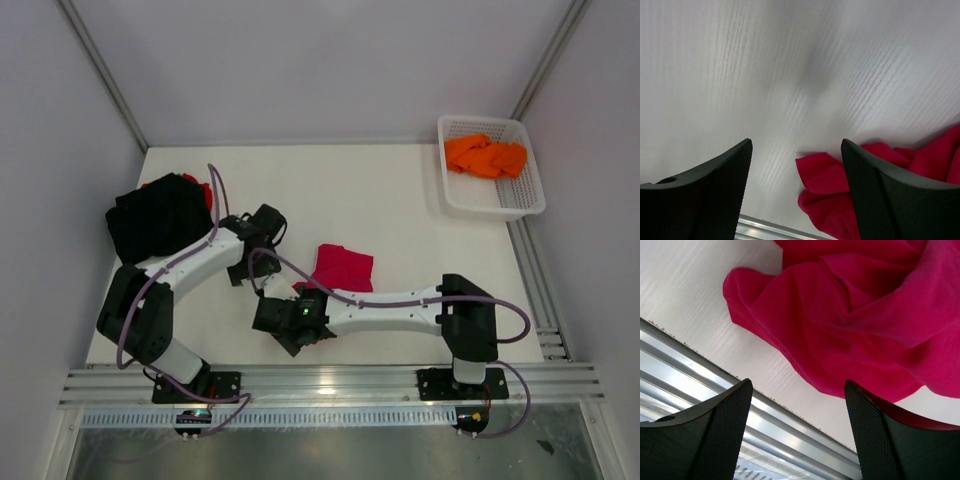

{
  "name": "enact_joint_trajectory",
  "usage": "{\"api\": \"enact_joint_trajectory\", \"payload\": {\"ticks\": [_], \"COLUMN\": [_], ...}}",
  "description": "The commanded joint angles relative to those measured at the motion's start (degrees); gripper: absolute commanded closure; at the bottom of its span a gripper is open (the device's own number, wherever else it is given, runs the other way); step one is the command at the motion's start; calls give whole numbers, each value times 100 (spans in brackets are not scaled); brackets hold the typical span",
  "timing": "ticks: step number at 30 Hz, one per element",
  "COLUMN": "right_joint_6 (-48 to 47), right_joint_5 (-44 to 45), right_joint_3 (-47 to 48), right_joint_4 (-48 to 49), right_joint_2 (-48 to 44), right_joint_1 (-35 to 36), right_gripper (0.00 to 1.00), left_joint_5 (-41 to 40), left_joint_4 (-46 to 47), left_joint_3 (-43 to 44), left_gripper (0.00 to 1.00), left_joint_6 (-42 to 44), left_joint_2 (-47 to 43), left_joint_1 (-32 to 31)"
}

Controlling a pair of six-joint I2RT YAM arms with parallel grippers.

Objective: Fold and stack the t-shirts
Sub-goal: Flatten out the tshirt

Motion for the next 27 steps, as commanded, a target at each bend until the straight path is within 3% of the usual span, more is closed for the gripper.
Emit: {"api": "enact_joint_trajectory", "payload": {"ticks": [1, 9, 27], "right_joint_6": [-158, -352, -1028], "right_joint_5": [393, 367, 454], "right_joint_3": [-14, -674, -42], "right_joint_4": [-96, 519, 1231], "right_joint_2": [17, -55, 869], "right_joint_1": [234, 559, 621], "right_gripper": [22, 22, 22], "left_joint_5": [-508, -387, -395], "left_joint_4": [-278, -358, -489], "left_joint_3": [336, 670, 627], "left_gripper": [25, 25, 25], "left_joint_6": [200, 456, 280], "left_joint_2": [-136, -66, -567], "left_joint_1": [-25, 54, 54]}}
